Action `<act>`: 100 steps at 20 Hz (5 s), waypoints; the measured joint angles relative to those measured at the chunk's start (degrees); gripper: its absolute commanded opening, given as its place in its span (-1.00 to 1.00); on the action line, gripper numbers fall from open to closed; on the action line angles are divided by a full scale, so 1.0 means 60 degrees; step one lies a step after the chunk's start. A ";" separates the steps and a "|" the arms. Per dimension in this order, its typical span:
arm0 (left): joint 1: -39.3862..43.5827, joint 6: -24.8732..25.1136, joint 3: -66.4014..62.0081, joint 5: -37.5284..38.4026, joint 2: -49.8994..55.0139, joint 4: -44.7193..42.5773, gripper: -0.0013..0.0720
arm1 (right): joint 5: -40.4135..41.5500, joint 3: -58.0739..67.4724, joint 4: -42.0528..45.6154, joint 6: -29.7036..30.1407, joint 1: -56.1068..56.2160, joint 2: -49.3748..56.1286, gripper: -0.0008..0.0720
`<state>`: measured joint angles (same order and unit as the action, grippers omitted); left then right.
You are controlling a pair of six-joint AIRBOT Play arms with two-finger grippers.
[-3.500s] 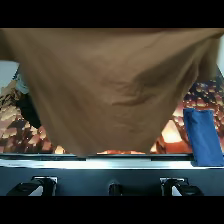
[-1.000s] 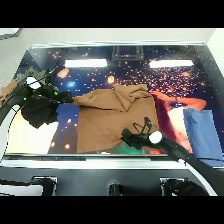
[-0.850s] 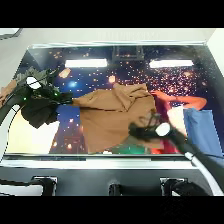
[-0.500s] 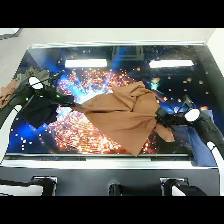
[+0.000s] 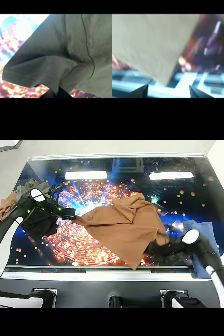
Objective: Fold the shirts.
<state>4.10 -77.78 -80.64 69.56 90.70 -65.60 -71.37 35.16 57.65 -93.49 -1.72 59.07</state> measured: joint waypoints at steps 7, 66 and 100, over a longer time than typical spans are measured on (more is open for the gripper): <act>0.0011 0.0000 0.0000 0.0251 0.0000 0.0000 -0.89 | 0.2404 -0.1945 -0.2441 -0.0080 0.1851 0.0189 -0.10; -0.1464 0.0004 -0.0922 0.3391 -0.0069 -0.1198 0.83 | -0.3038 0.9581 0.2273 0.0040 -0.1570 0.5311 0.76; -0.2393 0.1545 -0.2018 -0.1705 -0.5169 0.4087 -0.89 | 0.2881 0.9650 0.3985 0.0933 0.0433 0.0736 -0.85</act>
<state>-10.26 -68.51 -92.75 59.33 59.68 -41.08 -54.08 93.06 81.56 -87.90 0.89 63.48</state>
